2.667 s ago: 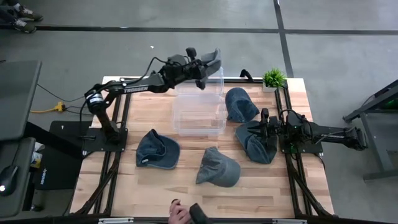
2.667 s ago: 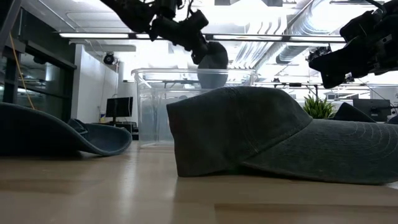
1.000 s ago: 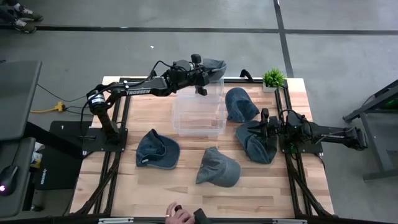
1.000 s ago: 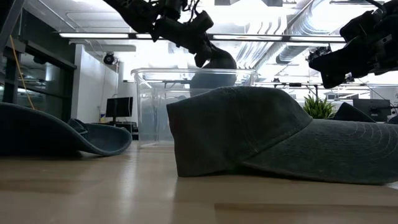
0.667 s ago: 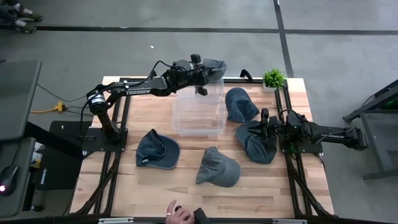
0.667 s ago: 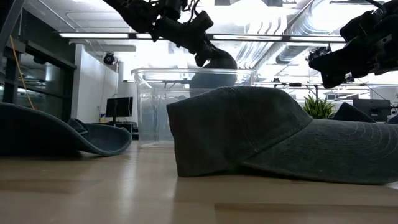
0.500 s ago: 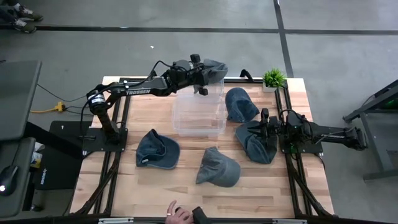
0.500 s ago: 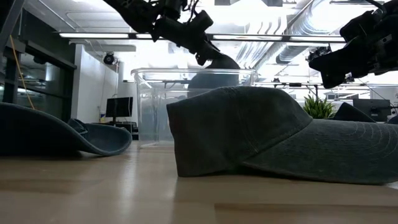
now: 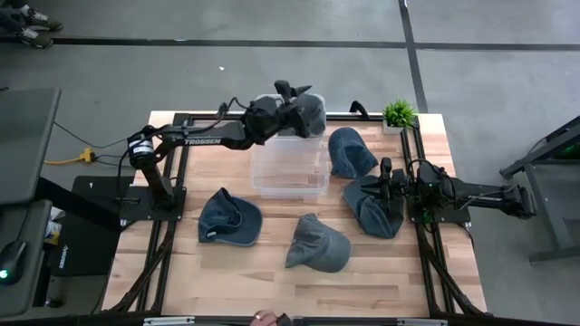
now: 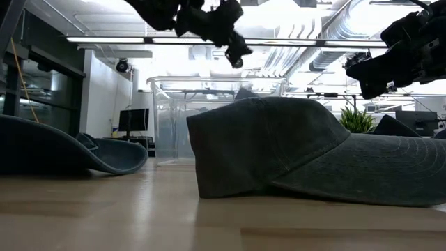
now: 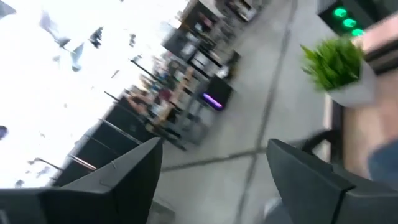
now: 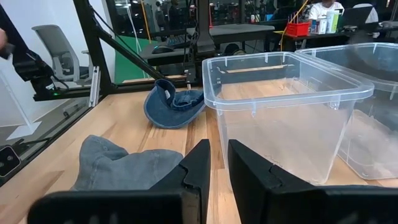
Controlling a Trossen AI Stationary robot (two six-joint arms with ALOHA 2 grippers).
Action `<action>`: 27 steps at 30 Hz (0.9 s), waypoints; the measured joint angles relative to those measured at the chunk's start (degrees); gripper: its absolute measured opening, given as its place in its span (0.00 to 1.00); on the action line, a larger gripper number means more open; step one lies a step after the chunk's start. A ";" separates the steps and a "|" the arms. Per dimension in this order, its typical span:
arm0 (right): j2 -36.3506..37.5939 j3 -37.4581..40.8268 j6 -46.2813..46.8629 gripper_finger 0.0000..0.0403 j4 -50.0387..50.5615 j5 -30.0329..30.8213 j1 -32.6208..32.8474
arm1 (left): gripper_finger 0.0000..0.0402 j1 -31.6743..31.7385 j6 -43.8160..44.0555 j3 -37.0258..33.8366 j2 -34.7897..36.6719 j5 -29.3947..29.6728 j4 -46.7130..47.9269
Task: Pick & Place hat
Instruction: Put the gray cap into the top transparent bin
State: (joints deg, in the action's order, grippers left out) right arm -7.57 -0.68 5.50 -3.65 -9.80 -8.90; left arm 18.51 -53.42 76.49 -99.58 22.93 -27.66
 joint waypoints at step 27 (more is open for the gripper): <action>0.00 -0.01 -4.41 0.13 -0.05 0.35 0.01 | 0.71 4.72 42.40 17.03 10.42 -4.84 48.73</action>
State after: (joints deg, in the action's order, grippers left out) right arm -7.58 -0.69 1.09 -3.70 -9.45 -8.89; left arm 23.23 -11.02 93.51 -89.15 18.09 21.07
